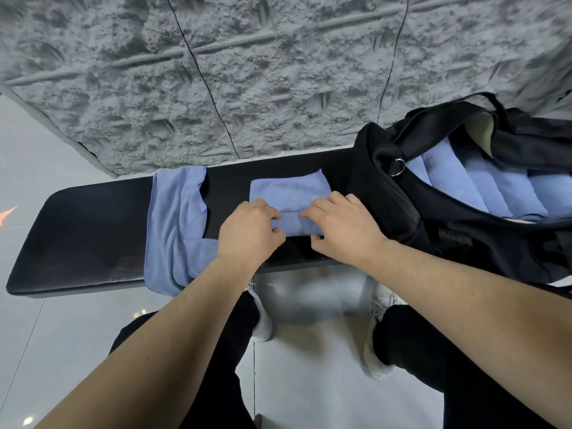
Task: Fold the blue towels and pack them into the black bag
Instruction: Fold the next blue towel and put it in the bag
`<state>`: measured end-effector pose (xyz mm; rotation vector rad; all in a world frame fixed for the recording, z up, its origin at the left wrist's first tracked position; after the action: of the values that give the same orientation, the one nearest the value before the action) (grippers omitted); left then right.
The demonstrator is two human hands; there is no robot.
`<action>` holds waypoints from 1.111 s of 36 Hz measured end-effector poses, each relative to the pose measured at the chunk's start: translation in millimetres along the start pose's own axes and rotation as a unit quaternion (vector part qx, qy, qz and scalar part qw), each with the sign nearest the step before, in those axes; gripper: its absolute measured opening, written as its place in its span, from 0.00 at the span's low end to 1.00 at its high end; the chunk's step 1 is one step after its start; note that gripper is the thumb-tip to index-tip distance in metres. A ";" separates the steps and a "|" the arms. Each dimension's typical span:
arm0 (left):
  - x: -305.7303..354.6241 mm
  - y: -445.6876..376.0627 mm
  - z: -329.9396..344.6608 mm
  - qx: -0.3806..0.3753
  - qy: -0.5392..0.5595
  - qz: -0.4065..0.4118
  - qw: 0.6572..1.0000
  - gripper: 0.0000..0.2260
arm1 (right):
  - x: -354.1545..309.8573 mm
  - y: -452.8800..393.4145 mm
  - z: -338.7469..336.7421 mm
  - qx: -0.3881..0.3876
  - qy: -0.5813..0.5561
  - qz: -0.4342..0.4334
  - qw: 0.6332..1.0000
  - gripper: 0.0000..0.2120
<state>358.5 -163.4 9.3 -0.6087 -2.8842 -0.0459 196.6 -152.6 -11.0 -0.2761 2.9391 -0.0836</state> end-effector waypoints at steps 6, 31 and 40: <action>1.3 -1.5 3.3 -0.041 -0.021 0.011 0.999 0.21 | -2.8 -3.3 -2.2 -0.035 0.018 0.014 0.999 0.19; 4.3 -1.3 2.9 -0.047 0.012 -0.013 0.999 0.13 | -2.0 -2.5 -5.1 -0.098 -0.065 0.058 0.991 0.13; 6.3 -0.4 2.3 -0.023 0.034 -0.014 0.999 0.09 | 2.0 -5.2 -7.2 -0.056 -0.073 0.058 0.994 0.07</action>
<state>352.3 -161.1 8.2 -0.5629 -2.8327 -0.1338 194.2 -157.8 -3.9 -0.1195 2.8101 0.1123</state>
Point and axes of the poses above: each hand's wrist, its own y-axis away from the middle knuckle, its own z-axis out of the palm, x = y × z, the point moved 5 cm from there along -y, towards the middle knuckle, and after that the axes turned 14 degrees about z, right-handed, at the moved point
